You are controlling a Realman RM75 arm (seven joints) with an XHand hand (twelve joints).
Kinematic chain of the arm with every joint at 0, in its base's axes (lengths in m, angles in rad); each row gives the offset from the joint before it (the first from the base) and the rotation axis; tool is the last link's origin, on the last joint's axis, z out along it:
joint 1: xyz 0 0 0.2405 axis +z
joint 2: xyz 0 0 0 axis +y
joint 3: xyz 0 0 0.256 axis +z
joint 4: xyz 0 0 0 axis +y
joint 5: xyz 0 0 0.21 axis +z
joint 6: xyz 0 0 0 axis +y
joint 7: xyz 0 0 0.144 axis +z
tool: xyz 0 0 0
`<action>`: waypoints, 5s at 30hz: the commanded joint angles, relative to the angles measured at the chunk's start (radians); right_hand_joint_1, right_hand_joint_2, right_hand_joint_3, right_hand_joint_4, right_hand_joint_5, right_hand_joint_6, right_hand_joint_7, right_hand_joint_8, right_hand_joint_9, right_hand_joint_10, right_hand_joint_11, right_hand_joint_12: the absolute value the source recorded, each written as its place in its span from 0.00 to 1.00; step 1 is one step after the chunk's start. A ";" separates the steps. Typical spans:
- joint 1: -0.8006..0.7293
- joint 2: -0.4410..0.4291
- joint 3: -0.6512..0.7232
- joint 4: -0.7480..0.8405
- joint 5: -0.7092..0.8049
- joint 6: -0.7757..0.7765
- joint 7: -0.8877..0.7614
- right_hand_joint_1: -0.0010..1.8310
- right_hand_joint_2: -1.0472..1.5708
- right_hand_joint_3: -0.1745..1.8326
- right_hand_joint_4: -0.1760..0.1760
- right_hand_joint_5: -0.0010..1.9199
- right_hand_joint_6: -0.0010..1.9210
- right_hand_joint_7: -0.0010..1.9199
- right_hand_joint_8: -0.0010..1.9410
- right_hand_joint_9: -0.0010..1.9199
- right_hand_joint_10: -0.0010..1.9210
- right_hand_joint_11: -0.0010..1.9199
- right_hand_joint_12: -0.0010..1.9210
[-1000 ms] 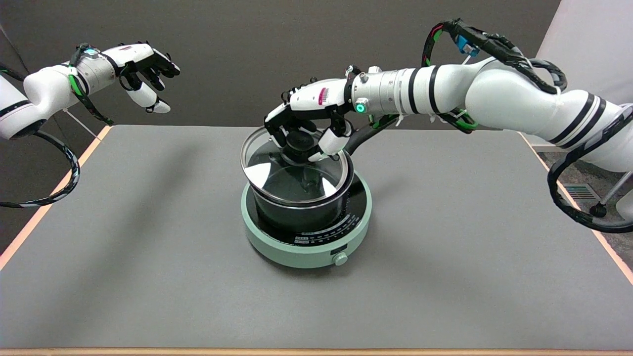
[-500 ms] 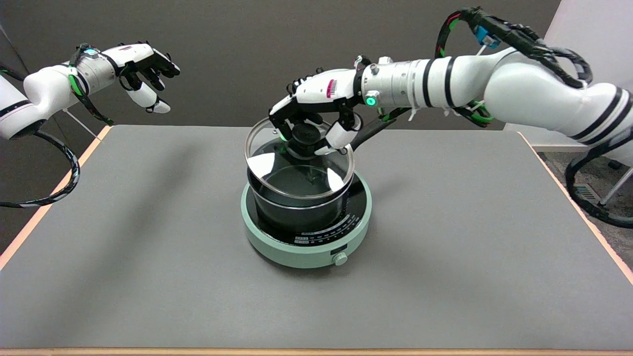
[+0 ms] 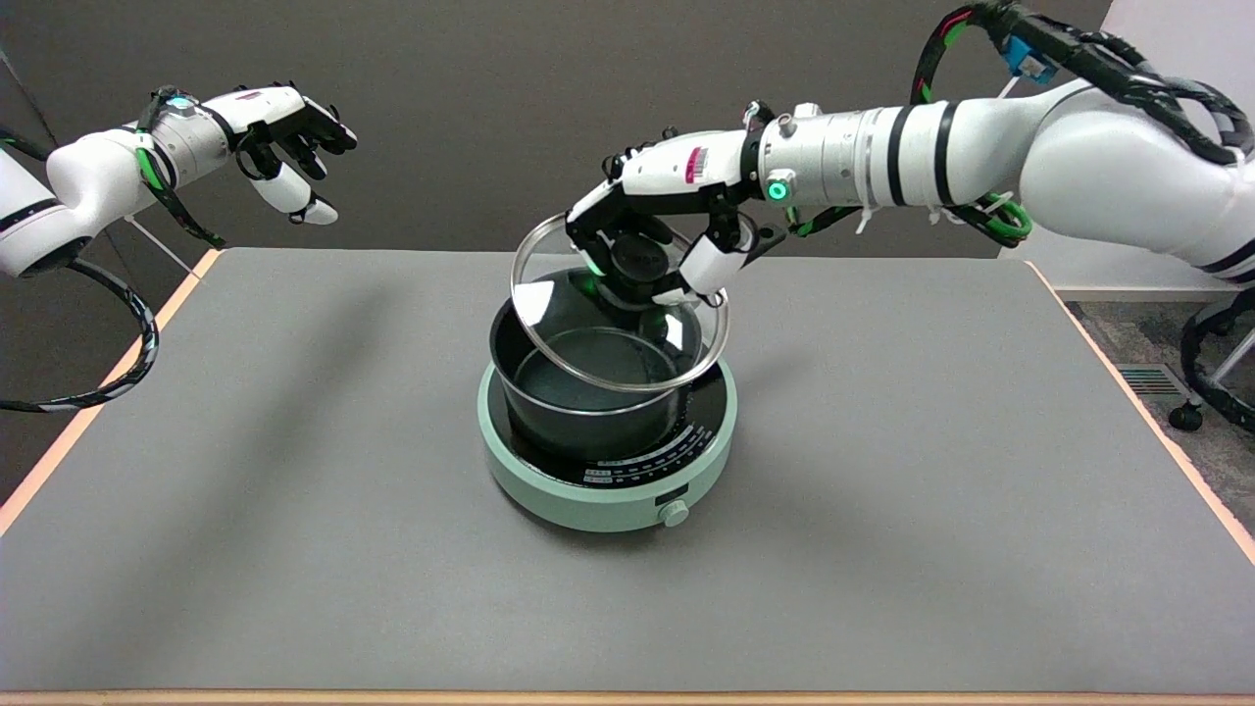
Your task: Place the pot lid onto the pot.
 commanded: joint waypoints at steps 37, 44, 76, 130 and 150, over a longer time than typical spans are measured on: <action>-0.080 -0.055 -0.001 -0.111 -0.071 -0.002 0.032 0.72 0.73 0.54 0.99 0.25 0.83 0.37 0.91 0.36 1.00 0.00 1.00; -0.056 -0.046 0.001 -0.118 -0.059 -0.010 0.032 0.72 0.74 0.53 0.96 0.25 0.83 0.36 0.92 0.36 1.00 0.00 1.00; 0.213 -0.163 -0.001 -0.170 -0.045 -0.422 0.075 0.71 0.76 0.49 0.91 0.22 0.82 0.34 0.93 0.26 1.00 0.00 1.00; 0.311 -0.465 0.001 -0.559 0.037 -0.574 0.018 0.69 0.79 0.44 0.83 0.19 0.78 0.31 0.95 0.18 1.00 0.00 1.00; 0.287 -0.496 0.001 -0.630 0.027 -0.539 -0.017 0.70 0.79 0.46 0.86 0.19 0.79 0.31 0.95 0.21 1.00 0.00 1.00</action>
